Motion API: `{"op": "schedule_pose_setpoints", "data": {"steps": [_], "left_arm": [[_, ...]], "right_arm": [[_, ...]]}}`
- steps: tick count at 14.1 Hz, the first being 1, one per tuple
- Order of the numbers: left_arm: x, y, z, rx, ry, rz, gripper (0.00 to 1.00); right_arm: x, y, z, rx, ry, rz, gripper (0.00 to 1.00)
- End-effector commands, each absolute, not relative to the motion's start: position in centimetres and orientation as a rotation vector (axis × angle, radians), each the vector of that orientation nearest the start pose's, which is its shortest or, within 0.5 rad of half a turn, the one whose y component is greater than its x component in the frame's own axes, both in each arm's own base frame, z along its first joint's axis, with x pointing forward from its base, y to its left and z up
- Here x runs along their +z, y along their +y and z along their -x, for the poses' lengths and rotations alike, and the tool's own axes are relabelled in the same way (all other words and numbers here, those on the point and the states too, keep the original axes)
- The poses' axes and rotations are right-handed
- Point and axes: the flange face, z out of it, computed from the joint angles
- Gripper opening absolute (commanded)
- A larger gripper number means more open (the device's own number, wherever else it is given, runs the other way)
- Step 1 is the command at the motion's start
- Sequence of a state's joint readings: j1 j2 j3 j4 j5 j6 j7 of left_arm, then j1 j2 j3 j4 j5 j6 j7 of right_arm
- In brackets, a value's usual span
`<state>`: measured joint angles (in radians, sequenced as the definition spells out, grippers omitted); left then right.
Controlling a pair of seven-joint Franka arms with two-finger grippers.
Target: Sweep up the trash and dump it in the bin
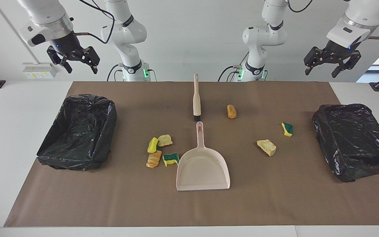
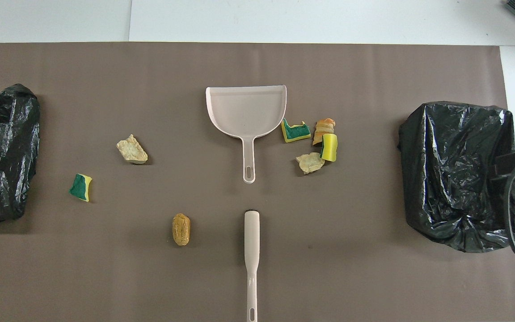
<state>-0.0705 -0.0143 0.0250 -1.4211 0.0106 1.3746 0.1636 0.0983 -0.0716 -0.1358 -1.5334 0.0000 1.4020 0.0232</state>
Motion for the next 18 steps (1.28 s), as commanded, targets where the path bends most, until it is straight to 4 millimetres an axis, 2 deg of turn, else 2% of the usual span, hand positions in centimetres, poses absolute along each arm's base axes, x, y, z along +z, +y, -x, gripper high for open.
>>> {"op": "schedule_pose_setpoints", "data": {"steps": [1,2,6,11,14,16,18], "left_arm": [[68.5,-2.7,-52.3,0.025,0.344,3.112,1.0],[68.5,-3.3,-52.2,0.027,0.361,3.11,1.0],[68.4,-3.2,-52.0,0.046,0.355,3.114,1.0],[68.0,-4.0,-51.7,0.024,0.373,3.114,1.0],[67.4,-6.0,-51.3,0.033,0.352,3.115,1.0],[66.5,-8.5,-50.9,0.057,0.325,3.115,1.0],[65.2,-11.7,-49.8,0.058,0.316,3.114,1.0]], "right_arm": [[66.0,-3.0,-52.0,0.089,0.071,3.128,1.0],[66.1,-3.0,-52.0,0.084,0.084,3.125,1.0],[66.1,-2.1,-51.9,0.087,0.058,3.125,1.0],[66.1,-2.2,-51.9,0.084,0.063,3.127,1.0],[66.1,-2.2,-51.9,0.084,0.063,3.127,1.0],[66.1,-2.1,-51.9,0.087,0.061,3.127,1.0],[66.1,-2.1,-51.9,0.087,0.061,3.127,1.0]]}}
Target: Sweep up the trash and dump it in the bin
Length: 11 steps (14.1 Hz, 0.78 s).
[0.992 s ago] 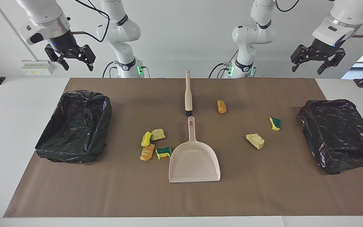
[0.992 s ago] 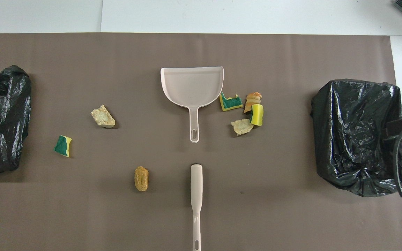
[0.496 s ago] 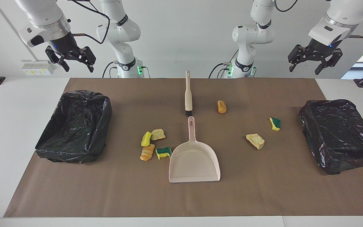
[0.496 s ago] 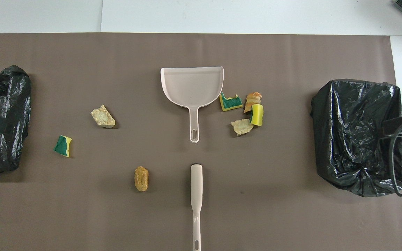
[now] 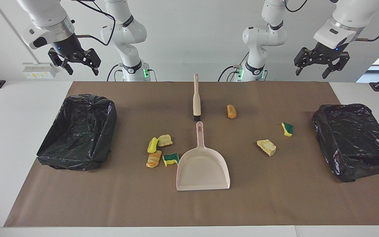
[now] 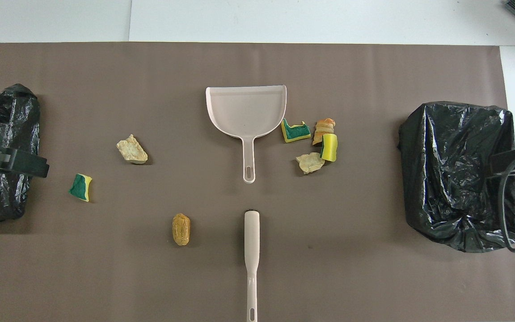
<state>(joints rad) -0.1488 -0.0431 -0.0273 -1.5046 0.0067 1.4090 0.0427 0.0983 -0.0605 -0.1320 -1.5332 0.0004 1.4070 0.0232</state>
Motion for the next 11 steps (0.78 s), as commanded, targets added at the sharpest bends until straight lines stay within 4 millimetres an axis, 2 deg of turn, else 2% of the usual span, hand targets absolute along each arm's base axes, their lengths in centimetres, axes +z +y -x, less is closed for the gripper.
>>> {"op": "schedule_pose_setpoints", "data": {"steps": [1,8,11], "left_arm": [[64.2,-13.1,-48.9,0.043,0.29,3.116,1.0],[56.1,-24.6,-42.4,0.04,0.219,3.12,1.0],[53.7,-28.2,-39.4,0.082,0.29,3.098,1.0]], "right_arm": [[66.1,-2.2,-51.9,0.084,0.063,3.127,1.0],[66.1,-2.2,-51.9,0.084,0.063,3.127,1.0],[66.1,-2.1,-51.9,0.084,0.061,3.127,1.0]]}}
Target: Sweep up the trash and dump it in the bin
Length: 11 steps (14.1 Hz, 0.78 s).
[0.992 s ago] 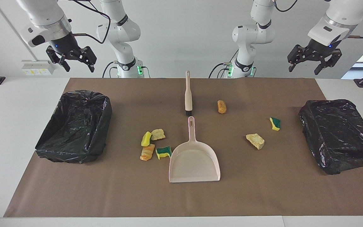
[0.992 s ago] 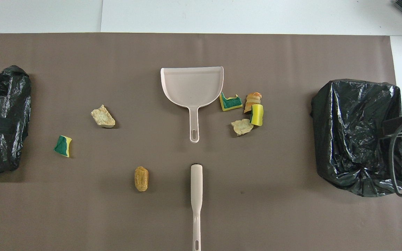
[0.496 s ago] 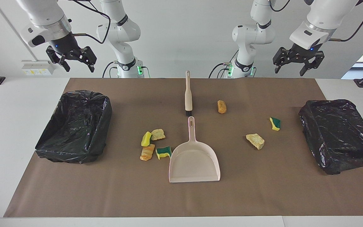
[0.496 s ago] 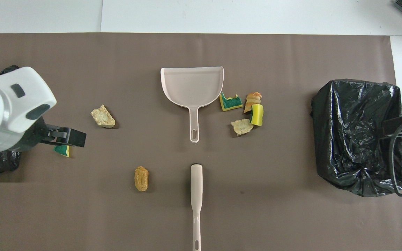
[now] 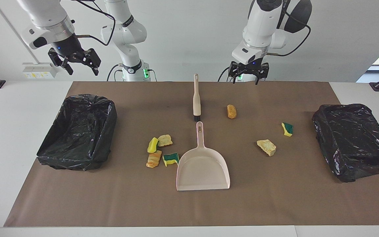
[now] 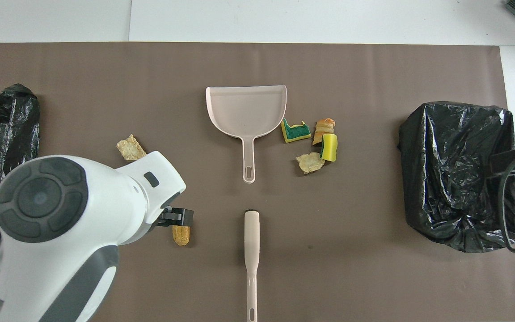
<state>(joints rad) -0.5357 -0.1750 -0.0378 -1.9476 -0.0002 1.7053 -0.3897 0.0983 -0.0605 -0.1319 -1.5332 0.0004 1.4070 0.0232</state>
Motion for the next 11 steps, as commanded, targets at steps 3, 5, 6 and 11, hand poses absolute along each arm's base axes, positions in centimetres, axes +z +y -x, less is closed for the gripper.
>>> {"op": "schedule_pose_setpoints", "data": {"steps": [3,5,6,11], "left_arm": [[50.1,-32.3,-35.5,0.074,0.25,3.1,1.0],[47.8,-34.9,-32.6,0.073,0.243,3.096,1.0],[46.4,-36.4,-31.0,0.07,0.231,3.095,1.0],[40.4,-40.0,-23.9,0.047,0.292,3.095,1.0]], "right_arm": [[66.1,-2.2,-51.9,0.084,0.063,3.127,1.0],[66.1,-2.1,-51.9,0.084,0.061,3.127,1.0],[66.1,-2.1,-51.9,0.084,0.06,3.125,1.0],[66.1,-2.1,-51.9,0.084,0.061,3.127,1.0]]}}
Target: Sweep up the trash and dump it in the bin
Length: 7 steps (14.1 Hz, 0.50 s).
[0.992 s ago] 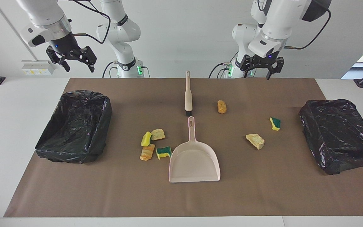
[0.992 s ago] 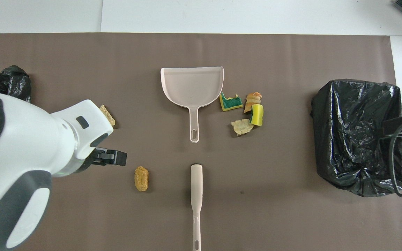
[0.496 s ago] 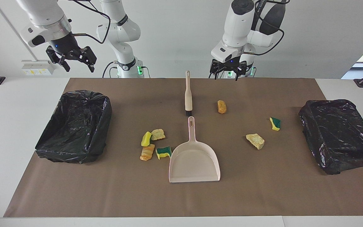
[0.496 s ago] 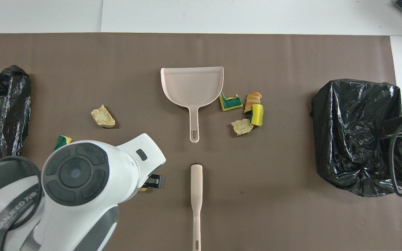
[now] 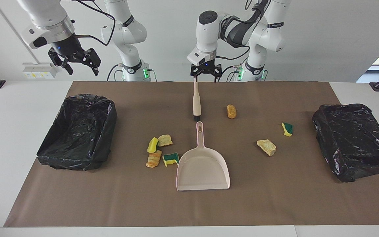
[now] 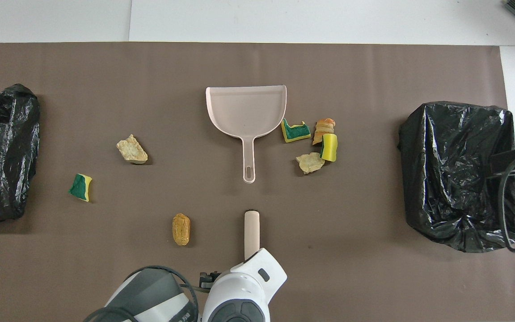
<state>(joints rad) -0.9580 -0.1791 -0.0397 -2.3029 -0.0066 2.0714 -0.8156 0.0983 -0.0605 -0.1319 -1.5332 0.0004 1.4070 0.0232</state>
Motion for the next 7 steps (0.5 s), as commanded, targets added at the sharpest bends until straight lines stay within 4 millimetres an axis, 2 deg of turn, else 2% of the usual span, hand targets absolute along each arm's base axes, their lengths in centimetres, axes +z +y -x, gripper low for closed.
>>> {"op": "schedule_pose_setpoints", "data": {"steps": [1,3,6,7], "left_arm": [[39.7,-40.6,-22.9,0.057,0.328,3.084,1.0],[38.4,-41.4,-22.3,0.072,0.325,3.091,1.0],[37.5,-42.0,-22.4,0.047,0.303,3.123,1.0],[36.3,-42.1,-22.2,0.069,0.31,3.1,1.0]], "right_arm": [[66.1,-2.2,-51.9,0.084,0.063,3.127,1.0],[66.1,-2.2,-51.9,0.084,0.063,3.127,1.0],[66.1,-2.1,-51.9,0.087,0.061,3.127,1.0],[66.1,-2.1,-51.9,0.084,0.061,3.127,1.0]]}}
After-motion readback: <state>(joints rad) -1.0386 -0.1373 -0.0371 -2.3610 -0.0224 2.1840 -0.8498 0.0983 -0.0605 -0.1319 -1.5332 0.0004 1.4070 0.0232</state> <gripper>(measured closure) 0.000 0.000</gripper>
